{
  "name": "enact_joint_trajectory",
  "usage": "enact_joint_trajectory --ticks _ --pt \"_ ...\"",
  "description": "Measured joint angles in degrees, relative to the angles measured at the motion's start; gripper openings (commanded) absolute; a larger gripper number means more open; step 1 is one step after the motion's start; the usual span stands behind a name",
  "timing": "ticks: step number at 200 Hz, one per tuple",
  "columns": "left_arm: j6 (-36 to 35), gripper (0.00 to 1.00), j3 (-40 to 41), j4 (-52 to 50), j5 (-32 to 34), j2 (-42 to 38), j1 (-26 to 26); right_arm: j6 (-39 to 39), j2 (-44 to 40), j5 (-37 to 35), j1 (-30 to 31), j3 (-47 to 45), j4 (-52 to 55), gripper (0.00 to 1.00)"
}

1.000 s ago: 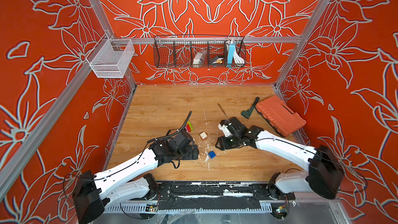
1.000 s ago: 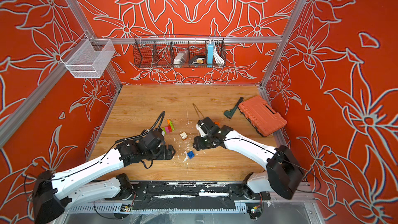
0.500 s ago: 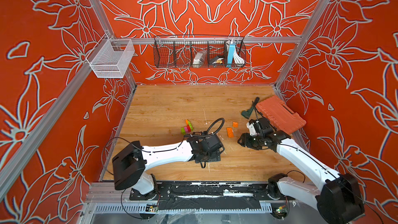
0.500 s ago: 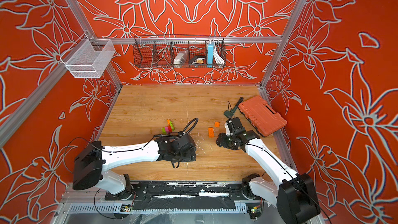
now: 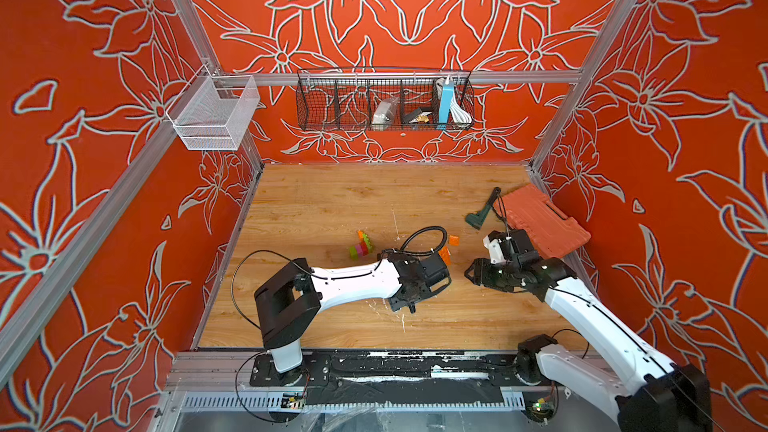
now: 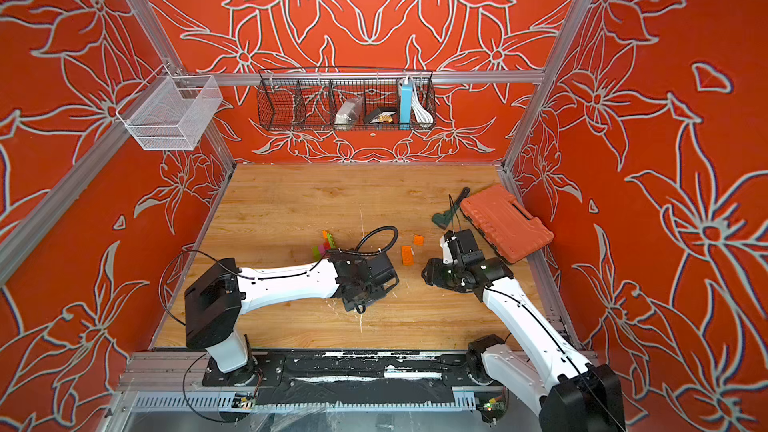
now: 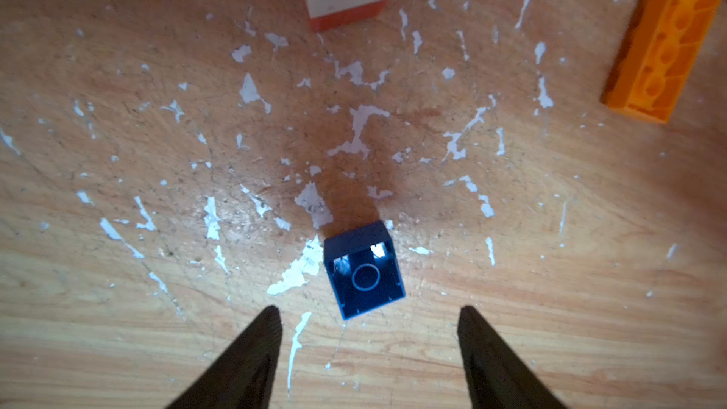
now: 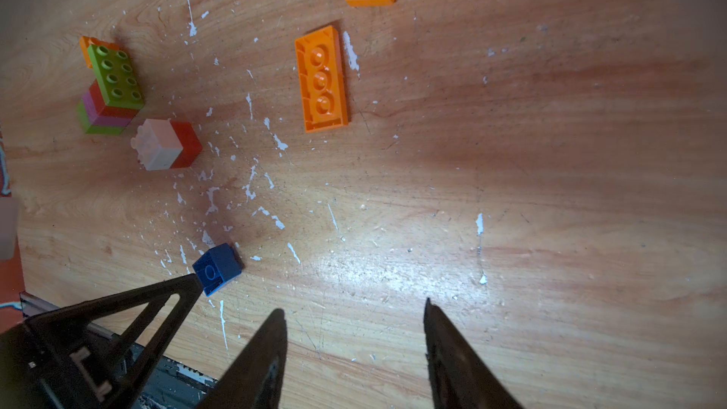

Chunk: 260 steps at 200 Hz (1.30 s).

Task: Assemble the letter r with lego
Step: Pick up the lego brick from the center of the board.

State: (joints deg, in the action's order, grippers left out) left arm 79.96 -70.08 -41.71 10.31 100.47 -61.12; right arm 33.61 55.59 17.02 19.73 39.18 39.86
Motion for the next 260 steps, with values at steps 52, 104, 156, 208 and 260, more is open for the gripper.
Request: enact_joint_trajectory --ticks 52,104,156,208,260 --pt "2.34 0.62 -0.31 0.33 0.04 3.02 0.00 -1.33 0.02 0.02 -0.28 0.00 0.98 0.58" --pt "2.89 0.53 -0.31 2.10 -0.57 4.35 1.11 -2.40 0.96 0.44 -0.76 0.02 1.33 0.57" --pt "2.80 0.45 -0.37 2.75 -1.68 7.28 1.53 -3.06 1.14 0.90 -1.01 0.09 1.75 0.57" --pt "2.34 0.36 -0.50 2.84 -2.23 7.30 1.55 -3.15 1.25 1.03 -1.01 0.09 1.77 0.57" --pt "-1.22 0.28 -1.38 1.51 -1.14 6.32 1.68 -3.37 1.36 1.07 -1.01 1.25 2.19 0.57"
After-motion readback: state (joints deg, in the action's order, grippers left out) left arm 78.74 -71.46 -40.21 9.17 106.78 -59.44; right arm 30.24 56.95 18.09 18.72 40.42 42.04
